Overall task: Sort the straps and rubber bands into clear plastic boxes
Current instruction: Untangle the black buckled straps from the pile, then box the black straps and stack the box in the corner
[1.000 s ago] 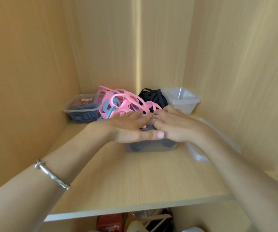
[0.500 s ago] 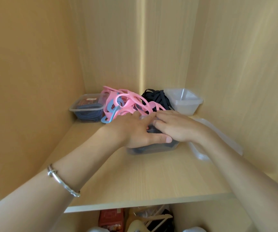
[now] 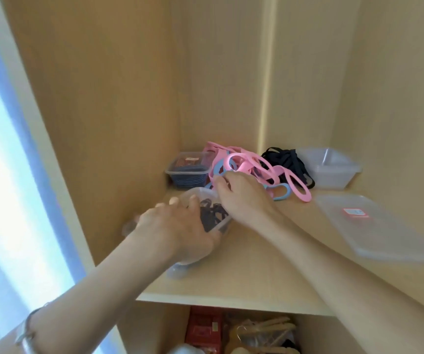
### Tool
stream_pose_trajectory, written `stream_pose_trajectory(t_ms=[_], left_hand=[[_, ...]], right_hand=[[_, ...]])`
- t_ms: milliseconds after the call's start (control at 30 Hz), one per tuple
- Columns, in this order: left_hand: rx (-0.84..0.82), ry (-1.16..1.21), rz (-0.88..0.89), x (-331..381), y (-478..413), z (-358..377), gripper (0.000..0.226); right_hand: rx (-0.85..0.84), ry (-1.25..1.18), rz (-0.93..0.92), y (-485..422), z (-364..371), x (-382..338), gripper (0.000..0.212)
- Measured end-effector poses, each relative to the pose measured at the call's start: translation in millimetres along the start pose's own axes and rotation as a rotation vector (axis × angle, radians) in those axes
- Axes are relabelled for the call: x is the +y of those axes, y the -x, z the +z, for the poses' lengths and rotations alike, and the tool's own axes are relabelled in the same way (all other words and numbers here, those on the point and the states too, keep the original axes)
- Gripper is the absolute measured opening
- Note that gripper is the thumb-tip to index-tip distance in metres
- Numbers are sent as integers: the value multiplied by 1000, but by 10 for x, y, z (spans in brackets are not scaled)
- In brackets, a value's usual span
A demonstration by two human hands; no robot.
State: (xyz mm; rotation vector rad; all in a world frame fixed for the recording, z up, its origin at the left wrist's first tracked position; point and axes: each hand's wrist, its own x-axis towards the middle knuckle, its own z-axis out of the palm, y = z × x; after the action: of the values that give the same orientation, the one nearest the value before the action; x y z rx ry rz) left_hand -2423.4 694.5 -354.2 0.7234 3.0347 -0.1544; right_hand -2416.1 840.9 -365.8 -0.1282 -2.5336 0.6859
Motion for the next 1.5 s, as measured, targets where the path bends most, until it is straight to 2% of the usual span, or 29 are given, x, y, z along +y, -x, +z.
stream_pose_trajectory(t_ms=[100, 200, 300, 367, 467, 600, 667, 767, 867, 900, 1000, 1100, 1267, 1400, 1433, 1500], left_hand=[[-47, -10, -69, 34, -36, 11, 76], [-81, 6, -133, 80, -89, -10, 74], [-91, 1, -156, 102, -128, -25, 76], [-79, 21, -157, 85, -130, -19, 80], [52, 81, -121, 47, -105, -15, 86], [368, 93, 17, 3, -178, -130, 86], [432, 67, 54, -13, -287, -181, 85], [426, 97, 27, -5, -562, -194, 82], [387, 148, 13, 52, -887, -158, 78], [399, 141, 13, 66, -984, -157, 75], [429, 128, 14, 78, -1255, -216, 63], [415, 162, 10, 62, -1473, -321, 56], [373, 192, -44, 100, -1708, -407, 54], [258, 144, -176, 382, -1717, -545, 59], [263, 137, -158, 481, -1707, -599, 58], [342, 188, -16, 683, -1721, -689, 54]], right_hand=[[-154, -40, 168, 52, 31, 29, 44], [-318, -349, 342, 147, 109, 46, 39], [-364, -686, 454, 115, 169, 60, 27], [-349, -736, 461, 76, 197, 51, 25], [-252, -703, 390, -21, 166, 29, 26], [-131, -728, 310, -446, -137, -38, 26], [-108, -689, 284, -738, -268, -88, 30], [-107, -601, 278, -1072, -244, -126, 36], [-122, -592, 387, -1264, -18, -21, 46], [-145, -584, 373, -1304, 56, 60, 47], [-167, -564, 271, -1228, 131, 184, 27], [-108, -447, 174, -971, -89, 169, 30], [-18, -290, 80, -659, -655, 433, 22], [56, -157, 170, -681, -1055, 800, 19], [73, -124, 197, -722, -1131, 899, 20], [90, -65, 245, -804, -1233, 1115, 19]])
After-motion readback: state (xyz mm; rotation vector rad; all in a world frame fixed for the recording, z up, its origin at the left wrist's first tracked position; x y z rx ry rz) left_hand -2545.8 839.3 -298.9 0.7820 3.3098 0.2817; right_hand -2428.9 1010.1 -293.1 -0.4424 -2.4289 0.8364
